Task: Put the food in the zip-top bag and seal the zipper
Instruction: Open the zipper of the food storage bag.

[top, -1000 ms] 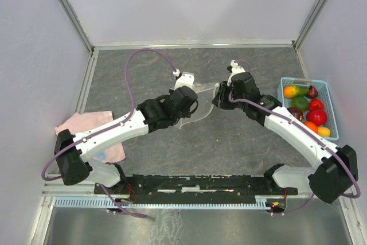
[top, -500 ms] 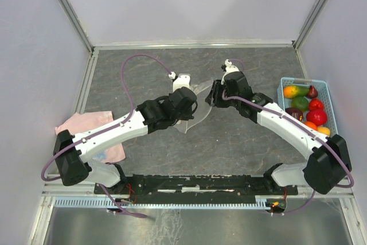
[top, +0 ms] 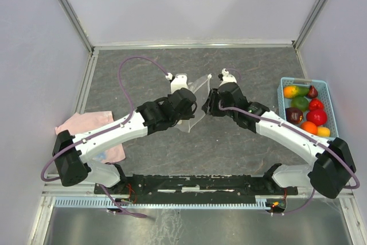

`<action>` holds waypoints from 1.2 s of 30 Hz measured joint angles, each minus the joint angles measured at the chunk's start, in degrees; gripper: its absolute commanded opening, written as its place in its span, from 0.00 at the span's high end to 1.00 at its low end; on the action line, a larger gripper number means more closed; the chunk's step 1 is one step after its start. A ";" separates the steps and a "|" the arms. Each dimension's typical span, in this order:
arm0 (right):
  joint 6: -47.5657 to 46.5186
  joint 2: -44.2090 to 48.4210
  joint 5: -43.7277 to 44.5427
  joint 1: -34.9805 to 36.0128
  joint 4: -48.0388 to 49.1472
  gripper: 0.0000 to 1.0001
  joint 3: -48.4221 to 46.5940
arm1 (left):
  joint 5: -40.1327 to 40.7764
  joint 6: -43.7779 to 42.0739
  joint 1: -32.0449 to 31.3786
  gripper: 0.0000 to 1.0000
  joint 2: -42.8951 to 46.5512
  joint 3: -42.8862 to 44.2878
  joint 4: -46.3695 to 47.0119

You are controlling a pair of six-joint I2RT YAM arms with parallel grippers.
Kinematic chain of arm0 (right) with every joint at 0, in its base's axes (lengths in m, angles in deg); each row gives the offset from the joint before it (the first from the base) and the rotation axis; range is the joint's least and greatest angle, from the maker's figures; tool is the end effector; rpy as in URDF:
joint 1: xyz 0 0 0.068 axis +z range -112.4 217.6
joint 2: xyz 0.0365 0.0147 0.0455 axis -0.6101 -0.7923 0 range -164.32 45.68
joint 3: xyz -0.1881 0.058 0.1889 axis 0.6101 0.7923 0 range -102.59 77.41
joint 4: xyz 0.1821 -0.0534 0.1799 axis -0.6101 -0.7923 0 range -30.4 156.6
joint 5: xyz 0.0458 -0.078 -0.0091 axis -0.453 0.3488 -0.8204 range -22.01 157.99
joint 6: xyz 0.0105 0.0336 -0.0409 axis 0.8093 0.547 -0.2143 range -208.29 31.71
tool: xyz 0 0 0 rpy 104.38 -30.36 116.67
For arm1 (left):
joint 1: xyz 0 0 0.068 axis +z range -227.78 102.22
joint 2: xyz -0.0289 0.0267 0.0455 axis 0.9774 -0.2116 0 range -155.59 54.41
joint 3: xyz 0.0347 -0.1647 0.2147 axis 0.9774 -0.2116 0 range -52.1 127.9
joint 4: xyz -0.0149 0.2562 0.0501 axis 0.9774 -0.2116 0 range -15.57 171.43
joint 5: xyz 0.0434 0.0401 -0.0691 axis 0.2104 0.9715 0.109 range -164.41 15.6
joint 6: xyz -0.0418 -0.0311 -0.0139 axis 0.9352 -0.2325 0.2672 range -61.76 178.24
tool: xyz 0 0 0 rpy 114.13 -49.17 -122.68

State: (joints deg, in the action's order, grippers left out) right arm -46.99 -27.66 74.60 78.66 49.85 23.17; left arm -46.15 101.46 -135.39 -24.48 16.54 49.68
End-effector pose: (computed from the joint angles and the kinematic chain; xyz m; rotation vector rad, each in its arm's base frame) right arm 0.2169 0.1836 0.2788 0.0720 2.2743 0.6667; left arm 0.1745 -0.2436 0.3176 0.0311 2.2309 -0.4053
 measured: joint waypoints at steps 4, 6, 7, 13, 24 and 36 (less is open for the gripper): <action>1.16 0.00 1.62 1.31 0.66 0.60 1.73 | 0.09 0.74 0.00 0.97 0.33 -0.70 0.63; 1.66 0.00 2.10 1.97 1.46 0.67 2.51 | 0.09 0.90 0.00 0.97 0.50 -0.81 0.68; 1.95 -0.09 2.27 2.16 1.81 0.74 2.62 | 0.11 0.90 0.00 0.97 0.59 -0.85 0.70; 1.51 -1.75 2.75 2.71 2.40 0.98 2.14 | 0.26 0.76 0.00 0.76 0.90 -0.92 0.66; -1.38 -1.95 2.54 3.37 -1.95 0.98 -3.43 | 3.19 -3.30 0.00 0.49 -1.22 2.10 -2.54; -2.73 -1.95 2.27 4.22 -4.94 0.98 -4.24 | 7.67 -9.20 0.00 0.60 -7.45 9.99 -6.97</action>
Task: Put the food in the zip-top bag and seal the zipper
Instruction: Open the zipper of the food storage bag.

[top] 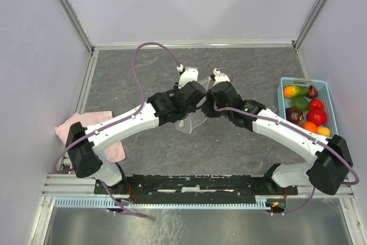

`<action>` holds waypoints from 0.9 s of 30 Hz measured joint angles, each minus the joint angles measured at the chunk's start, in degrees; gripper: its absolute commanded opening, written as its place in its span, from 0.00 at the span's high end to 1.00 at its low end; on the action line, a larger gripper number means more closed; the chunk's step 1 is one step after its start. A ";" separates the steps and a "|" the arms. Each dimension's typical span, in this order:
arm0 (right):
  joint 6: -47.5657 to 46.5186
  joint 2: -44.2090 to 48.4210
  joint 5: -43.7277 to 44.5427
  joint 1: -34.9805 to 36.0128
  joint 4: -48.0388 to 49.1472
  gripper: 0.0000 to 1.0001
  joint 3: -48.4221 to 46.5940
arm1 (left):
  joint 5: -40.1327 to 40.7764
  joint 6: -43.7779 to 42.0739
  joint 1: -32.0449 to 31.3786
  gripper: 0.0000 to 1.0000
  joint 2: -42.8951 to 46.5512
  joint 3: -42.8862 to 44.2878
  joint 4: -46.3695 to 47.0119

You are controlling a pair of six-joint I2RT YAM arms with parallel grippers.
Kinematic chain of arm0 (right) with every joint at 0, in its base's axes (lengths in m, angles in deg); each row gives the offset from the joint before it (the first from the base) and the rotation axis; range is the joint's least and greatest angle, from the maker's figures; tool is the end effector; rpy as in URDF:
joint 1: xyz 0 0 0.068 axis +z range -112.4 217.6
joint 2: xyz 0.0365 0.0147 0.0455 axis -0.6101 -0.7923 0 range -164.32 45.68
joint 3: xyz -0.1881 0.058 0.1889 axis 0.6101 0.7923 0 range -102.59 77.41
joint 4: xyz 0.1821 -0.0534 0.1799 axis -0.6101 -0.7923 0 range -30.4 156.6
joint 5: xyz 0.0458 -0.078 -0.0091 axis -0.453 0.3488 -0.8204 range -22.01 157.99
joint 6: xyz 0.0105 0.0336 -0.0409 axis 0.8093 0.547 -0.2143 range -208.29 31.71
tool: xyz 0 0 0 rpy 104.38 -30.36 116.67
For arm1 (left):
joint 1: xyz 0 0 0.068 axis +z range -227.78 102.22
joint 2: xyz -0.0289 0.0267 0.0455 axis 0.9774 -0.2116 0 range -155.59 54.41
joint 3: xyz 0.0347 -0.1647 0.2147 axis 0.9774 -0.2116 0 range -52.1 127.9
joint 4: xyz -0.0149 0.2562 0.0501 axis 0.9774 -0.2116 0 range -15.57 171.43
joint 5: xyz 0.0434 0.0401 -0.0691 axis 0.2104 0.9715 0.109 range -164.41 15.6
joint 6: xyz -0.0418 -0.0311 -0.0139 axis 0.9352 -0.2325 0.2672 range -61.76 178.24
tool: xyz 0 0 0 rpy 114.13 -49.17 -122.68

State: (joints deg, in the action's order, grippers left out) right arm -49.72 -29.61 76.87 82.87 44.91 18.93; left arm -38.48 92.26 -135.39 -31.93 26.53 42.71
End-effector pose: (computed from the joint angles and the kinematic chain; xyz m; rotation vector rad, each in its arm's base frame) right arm 0.2082 0.2024 0.2874 -0.0485 2.3063 0.6097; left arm 0.1917 -0.2631 0.3291 0.1693 2.1944 -0.1324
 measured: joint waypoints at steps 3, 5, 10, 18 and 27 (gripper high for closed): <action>-0.68 0.00 -0.22 -0.02 -0.52 0.98 -0.70 | 1.31 -1.31 0.00 0.79 -1.49 1.33 -1.51; -1.20 0.00 -0.20 0.00 -1.14 0.98 -1.22 | 2.21 -2.27 0.00 0.90 -2.03 1.75 -2.73; -3.52 -0.13 0.61 -0.09 -4.13 0.98 -2.99 | 4.50 -4.37 0.02 0.97 -2.16 2.95 -5.99; -7.45 -2.84 0.02 -3.19 -7.50 0.98 -6.86 | 6.05 -9.35 2.27 0.97 -1.88 5.42 -9.66; -9.20 -5.86 -3.58 -5.42 -7.91 0.92 -7.37 | 2.60 -12.20 6.19 0.97 0.44 3.28 -8.83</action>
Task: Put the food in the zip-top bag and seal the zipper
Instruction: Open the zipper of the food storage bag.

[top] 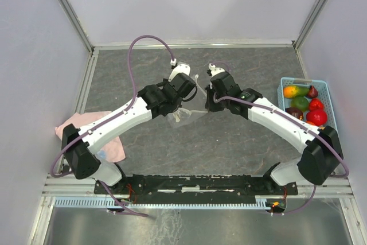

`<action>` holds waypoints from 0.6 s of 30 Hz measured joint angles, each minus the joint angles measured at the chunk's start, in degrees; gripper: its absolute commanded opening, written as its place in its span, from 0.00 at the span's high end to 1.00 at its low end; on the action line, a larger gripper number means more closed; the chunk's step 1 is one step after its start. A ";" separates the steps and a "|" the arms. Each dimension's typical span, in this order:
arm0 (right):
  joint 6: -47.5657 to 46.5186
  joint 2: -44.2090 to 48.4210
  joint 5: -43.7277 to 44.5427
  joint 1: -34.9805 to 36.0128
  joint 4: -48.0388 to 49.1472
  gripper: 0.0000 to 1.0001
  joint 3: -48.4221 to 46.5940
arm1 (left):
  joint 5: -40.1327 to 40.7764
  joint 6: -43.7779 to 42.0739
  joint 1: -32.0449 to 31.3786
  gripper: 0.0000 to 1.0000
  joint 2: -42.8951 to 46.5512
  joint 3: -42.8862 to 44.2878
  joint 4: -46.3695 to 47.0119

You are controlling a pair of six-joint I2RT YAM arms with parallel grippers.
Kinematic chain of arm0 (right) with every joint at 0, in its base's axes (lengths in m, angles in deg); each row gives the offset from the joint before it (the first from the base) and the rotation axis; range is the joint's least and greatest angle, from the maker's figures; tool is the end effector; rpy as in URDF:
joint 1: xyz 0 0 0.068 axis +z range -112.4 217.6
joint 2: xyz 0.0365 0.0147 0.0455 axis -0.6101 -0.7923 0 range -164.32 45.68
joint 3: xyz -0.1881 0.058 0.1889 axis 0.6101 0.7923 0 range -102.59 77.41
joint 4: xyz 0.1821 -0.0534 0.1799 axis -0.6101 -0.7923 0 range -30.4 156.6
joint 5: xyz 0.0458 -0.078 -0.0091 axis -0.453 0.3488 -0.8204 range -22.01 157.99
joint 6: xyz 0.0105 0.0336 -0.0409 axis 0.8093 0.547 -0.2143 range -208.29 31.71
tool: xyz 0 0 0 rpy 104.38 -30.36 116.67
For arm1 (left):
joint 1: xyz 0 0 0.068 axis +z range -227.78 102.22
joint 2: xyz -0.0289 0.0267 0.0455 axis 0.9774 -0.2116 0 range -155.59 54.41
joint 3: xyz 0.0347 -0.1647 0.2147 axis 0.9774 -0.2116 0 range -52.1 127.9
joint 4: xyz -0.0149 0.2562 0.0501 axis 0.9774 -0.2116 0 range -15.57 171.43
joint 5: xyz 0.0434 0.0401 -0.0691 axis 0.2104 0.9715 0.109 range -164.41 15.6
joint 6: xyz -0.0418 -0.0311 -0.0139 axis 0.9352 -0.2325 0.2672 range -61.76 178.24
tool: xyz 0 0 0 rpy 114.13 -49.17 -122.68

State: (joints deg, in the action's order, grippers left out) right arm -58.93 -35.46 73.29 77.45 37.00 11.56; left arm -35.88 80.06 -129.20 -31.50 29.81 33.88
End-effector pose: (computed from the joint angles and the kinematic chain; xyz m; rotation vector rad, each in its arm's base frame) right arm 0.2394 0.1955 0.2903 -0.1735 2.3958 0.4750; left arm 0.2126 -0.2309 0.3399 0.3053 2.2141 0.1607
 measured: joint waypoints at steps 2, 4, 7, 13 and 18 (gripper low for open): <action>-0.59 -1.07 -1.57 0.00 0.02 0.88 -0.61 | -1.44 -0.31 0.33 0.97 0.44 -1.05 0.70; -1.01 -1.77 -2.51 -0.02 0.04 0.83 -1.07 | -3.15 -0.48 0.72 0.97 0.96 -2.62 1.90; -1.66 -2.23 -3.72 -0.02 0.07 0.77 -1.60 | -6.51 -0.48 1.79 0.97 2.32 -5.68 3.52; -2.27 -2.23 -5.11 -0.02 0.35 0.63 -2.80 | -10.34 -0.46 4.02 0.97 3.06 -6.58 4.52; -1.79 -2.08 -7.06 -0.02 1.09 0.52 -3.06 | -13.75 -0.42 5.77 0.97 3.13 -6.58 4.74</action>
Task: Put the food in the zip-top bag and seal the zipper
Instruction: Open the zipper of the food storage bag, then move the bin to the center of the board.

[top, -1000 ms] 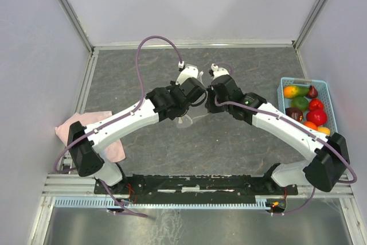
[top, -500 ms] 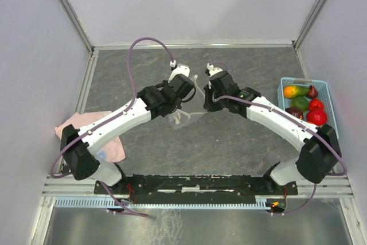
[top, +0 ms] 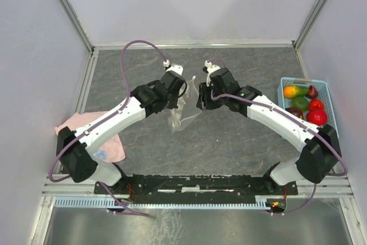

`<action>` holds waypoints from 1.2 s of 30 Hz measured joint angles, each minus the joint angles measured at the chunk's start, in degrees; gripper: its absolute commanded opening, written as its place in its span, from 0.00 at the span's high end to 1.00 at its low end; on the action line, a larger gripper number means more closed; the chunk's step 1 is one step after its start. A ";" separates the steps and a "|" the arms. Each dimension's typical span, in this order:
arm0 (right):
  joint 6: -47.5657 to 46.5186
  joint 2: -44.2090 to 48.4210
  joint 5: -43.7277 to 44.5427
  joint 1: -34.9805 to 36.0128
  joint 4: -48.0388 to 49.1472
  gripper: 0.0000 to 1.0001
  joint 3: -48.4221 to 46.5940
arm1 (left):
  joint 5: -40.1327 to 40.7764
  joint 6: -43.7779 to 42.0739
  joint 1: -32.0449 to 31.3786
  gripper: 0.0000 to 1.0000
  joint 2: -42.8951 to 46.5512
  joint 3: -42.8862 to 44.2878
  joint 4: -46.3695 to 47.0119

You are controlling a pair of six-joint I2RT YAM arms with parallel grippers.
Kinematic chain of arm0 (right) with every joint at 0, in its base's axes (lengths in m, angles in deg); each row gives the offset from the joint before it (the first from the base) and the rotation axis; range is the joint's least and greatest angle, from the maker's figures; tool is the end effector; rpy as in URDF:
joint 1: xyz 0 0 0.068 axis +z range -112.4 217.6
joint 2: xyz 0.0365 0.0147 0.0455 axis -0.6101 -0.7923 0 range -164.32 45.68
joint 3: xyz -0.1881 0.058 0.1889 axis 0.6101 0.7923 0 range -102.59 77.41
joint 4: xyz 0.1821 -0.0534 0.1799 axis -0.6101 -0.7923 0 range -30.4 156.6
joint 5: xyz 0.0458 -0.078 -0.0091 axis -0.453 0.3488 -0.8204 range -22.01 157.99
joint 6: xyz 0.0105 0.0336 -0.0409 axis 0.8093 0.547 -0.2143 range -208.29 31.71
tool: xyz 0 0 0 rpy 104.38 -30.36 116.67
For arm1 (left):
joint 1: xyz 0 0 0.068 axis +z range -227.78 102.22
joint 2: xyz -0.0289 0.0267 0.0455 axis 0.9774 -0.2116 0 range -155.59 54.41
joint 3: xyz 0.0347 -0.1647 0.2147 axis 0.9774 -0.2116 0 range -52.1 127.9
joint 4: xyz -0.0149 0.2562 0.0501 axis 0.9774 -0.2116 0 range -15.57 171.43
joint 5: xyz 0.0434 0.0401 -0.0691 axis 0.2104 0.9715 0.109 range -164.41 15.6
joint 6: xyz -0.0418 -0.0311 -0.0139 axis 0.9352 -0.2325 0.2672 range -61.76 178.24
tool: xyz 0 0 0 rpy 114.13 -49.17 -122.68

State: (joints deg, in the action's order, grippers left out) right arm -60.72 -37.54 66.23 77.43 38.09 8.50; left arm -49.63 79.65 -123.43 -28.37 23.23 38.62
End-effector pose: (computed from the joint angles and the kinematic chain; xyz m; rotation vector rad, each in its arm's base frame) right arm 0.2462 0.2068 0.2987 -0.2725 2.3870 0.6128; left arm 0.2242 -0.2080 0.3215 0.3092 2.3235 -0.0387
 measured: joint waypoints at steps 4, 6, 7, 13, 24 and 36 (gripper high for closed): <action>-0.04 1.51 -1.53 -0.04 0.15 0.42 0.00 | -1.51 0.02 0.31 0.97 -0.52 0.15 -0.26; -0.48 3.43 -1.73 -0.31 -0.26 0.39 0.00 | -2.01 0.04 0.31 0.97 -1.27 0.48 -0.46; -0.72 4.52 -1.62 -0.52 -0.61 0.38 0.00 | -2.25 0.04 0.33 0.97 -1.51 0.59 -0.52; -3.45 13.29 4.04 -5.38 -6.34 0.28 -0.46 | -2.69 0.09 0.66 0.97 -1.77 0.79 -0.83; -6.58 16.87 18.80 -25.53 -13.05 0.12 3.19 | -2.93 0.09 1.33 0.97 -1.77 0.81 -1.18; -6.34 4.61 14.99 -47.93 -3.67 0.05 8.00 | -2.86 0.07 1.33 0.97 -1.79 1.31 -1.86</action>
State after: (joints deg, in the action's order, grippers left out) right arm -67.06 -32.93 81.22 29.50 34.42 16.50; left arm -52.49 79.72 -122.10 -30.16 24.54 36.76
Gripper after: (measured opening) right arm 0.952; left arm 0.043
